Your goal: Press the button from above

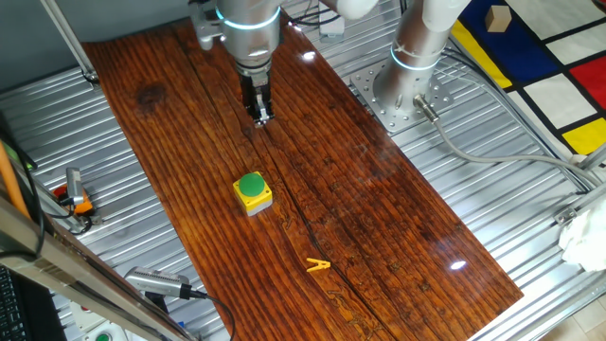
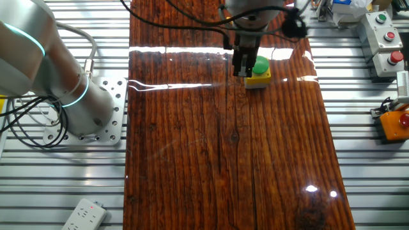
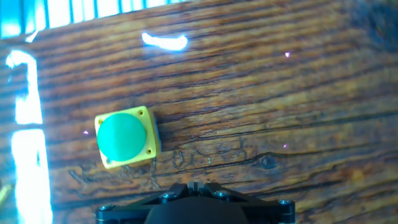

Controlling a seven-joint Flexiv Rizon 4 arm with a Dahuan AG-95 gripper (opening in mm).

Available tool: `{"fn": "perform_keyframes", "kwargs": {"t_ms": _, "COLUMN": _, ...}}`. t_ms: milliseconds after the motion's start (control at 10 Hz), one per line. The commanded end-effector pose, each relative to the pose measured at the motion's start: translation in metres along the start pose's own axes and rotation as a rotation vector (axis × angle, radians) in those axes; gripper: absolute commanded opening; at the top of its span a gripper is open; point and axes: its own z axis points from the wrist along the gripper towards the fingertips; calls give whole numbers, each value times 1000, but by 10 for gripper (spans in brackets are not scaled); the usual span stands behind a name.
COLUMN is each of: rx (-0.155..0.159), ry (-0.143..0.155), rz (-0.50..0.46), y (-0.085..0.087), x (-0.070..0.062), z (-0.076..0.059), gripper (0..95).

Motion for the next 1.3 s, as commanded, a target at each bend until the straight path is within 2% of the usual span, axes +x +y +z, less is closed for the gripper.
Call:
{"fn": "perform_keyframes", "kwargs": {"t_ms": 100, "rx": 81, "ry": -10, "rz": -146, "y": 0, "x": 1, "z": 0, "gripper": 0}}
{"fn": "perform_keyframes", "kwargs": {"t_ms": 400, "rx": 86, "ry": -6, "rz": -185, "y": 0, "x": 1, "z": 0, "gripper": 0}}
{"fn": "perform_keyframes", "kwargs": {"t_ms": 500, "rx": 85, "ry": -14, "rz": -160, "y": 0, "x": 1, "z": 0, "gripper": 0}}
{"fn": "perform_keyframes", "kwargs": {"t_ms": 700, "rx": 72, "ry": -53, "rz": -45, "y": 0, "x": 1, "z": 0, "gripper": 0}}
{"fn": "perform_keyframes", "kwargs": {"t_ms": 1100, "rx": 55, "ry": -72, "rz": 29, "y": 0, "x": 1, "z": 0, "gripper": 0}}
{"fn": "perform_keyframes", "kwargs": {"t_ms": 1300, "rx": 28, "ry": -71, "rz": 55, "y": 0, "x": 1, "z": 0, "gripper": 0}}
